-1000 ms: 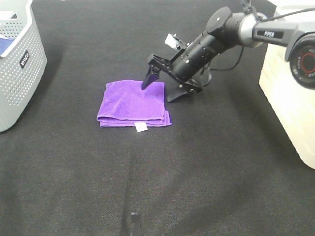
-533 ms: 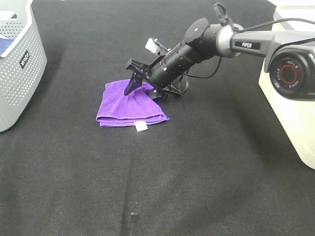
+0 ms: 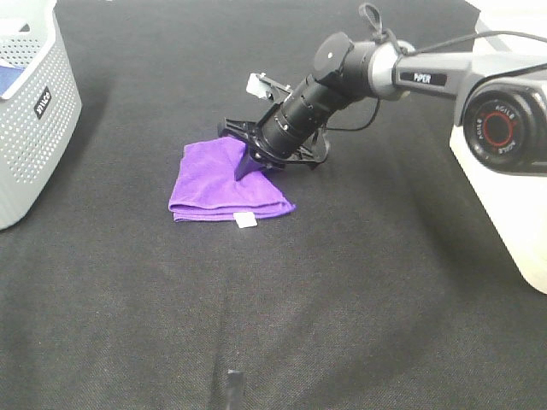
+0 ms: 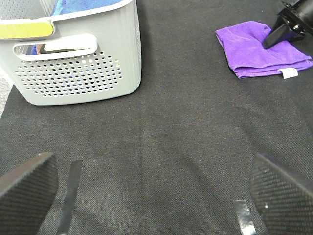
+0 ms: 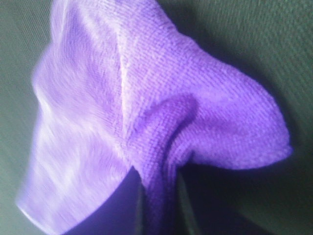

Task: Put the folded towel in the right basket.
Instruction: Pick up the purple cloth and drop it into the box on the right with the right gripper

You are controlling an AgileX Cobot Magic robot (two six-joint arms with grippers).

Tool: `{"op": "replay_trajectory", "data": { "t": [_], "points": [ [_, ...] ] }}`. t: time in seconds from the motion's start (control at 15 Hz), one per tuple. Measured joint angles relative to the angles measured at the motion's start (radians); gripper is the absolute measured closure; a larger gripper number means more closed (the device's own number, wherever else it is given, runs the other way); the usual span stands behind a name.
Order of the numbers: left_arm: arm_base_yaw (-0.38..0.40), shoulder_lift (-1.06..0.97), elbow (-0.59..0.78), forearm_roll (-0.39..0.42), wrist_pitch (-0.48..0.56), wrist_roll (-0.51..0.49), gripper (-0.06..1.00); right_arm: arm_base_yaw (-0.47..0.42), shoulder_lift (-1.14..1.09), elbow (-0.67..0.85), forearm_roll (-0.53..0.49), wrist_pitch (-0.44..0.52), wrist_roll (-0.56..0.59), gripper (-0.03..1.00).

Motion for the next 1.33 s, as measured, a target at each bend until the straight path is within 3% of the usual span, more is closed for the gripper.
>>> {"op": "replay_trajectory", "data": {
  "t": [0.2, 0.33, 0.6, 0.73, 0.8, 1.0, 1.13, 1.33],
  "points": [
    [0.000, 0.000, 0.000, 0.000, 0.000, 0.000, -0.04, -0.043, -0.093, -0.146, -0.089, 0.163, -0.007, 0.85],
    [0.000, 0.000, 0.000, 0.000, 0.000, 0.000, -0.04, -0.067, -0.139, -0.213, -0.098, 0.200, -0.007, 0.85],
    [0.000, 0.000, 0.000, 0.000, 0.000, 0.000, -0.04, -0.230, -0.327, -0.391, -0.154, 0.332, -0.006, 0.85],
    [0.000, 0.000, 0.000, 0.000, 0.000, 0.000, -0.04, -0.358, -0.418, -0.400, -0.233, 0.337, 0.007, 0.85],
    [0.000, 0.000, 0.000, 0.000, 0.000, 0.000, -0.04, -0.480, -0.470, -0.400, -0.291, 0.339, 0.022, 0.85],
    [0.000, 0.000, 0.000, 0.000, 0.000, 0.000, -0.04, -0.661, -0.532, -0.400, -0.319, 0.341, 0.034, 0.85],
    [0.000, 0.000, 0.000, 0.000, 0.000, 0.000, -0.04, -0.710, -0.539, -0.392, -0.320, 0.341, 0.034, 0.85],
    [0.000, 0.000, 0.000, 0.000, 0.000, 0.000, -0.04, -0.711, -0.538, -0.185, -0.354, 0.343, 0.028, 0.85]
  ]
}}
